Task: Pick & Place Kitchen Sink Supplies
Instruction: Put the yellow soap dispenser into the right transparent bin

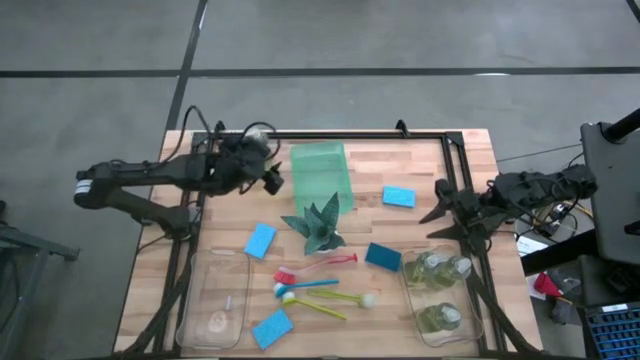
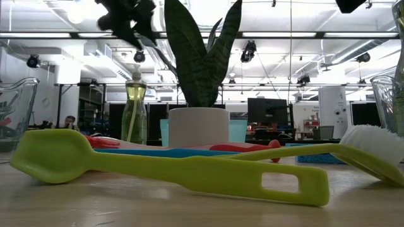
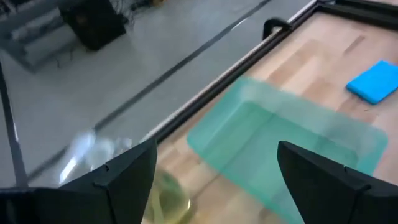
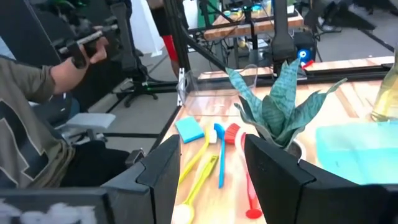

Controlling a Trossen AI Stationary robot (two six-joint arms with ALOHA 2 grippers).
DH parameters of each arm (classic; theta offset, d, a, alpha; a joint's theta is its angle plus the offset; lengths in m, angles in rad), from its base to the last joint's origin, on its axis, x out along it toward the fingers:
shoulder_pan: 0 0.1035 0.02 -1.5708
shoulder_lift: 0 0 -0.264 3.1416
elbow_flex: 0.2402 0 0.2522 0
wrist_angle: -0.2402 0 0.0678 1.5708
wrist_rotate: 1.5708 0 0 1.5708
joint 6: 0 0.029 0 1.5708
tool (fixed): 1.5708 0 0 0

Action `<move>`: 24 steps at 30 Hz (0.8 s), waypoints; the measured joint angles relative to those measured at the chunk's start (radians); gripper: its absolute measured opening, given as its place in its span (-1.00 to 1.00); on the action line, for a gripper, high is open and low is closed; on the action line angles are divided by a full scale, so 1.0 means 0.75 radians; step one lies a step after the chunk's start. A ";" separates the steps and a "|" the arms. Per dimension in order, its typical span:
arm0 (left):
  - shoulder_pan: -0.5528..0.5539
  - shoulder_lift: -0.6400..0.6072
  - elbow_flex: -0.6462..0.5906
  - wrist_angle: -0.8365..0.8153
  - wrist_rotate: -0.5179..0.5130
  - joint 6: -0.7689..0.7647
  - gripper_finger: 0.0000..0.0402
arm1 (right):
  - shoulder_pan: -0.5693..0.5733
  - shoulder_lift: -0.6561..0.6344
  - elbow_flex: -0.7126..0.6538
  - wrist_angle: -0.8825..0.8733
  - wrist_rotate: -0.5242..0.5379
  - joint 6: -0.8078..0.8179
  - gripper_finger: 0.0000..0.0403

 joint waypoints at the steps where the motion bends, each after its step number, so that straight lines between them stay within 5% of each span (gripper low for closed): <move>1: 0.001 -0.032 -0.048 0.001 0.000 -0.031 0.62 | 0.000 0.009 0.000 0.006 0.000 -0.005 -0.13; 7: 0.002 -0.241 -0.347 0.047 -0.116 -0.232 0.62 | 0.000 0.029 0.000 0.057 -0.004 -0.038 -0.14; 14: 0.006 -0.406 -0.653 0.368 -0.173 -0.203 0.62 | 0.000 0.027 0.000 0.069 -0.003 -0.060 -0.19; 24: 0.057 -0.419 -0.811 0.695 -0.179 -0.124 0.62 | 0.001 0.056 0.000 0.121 -0.002 -0.071 -0.24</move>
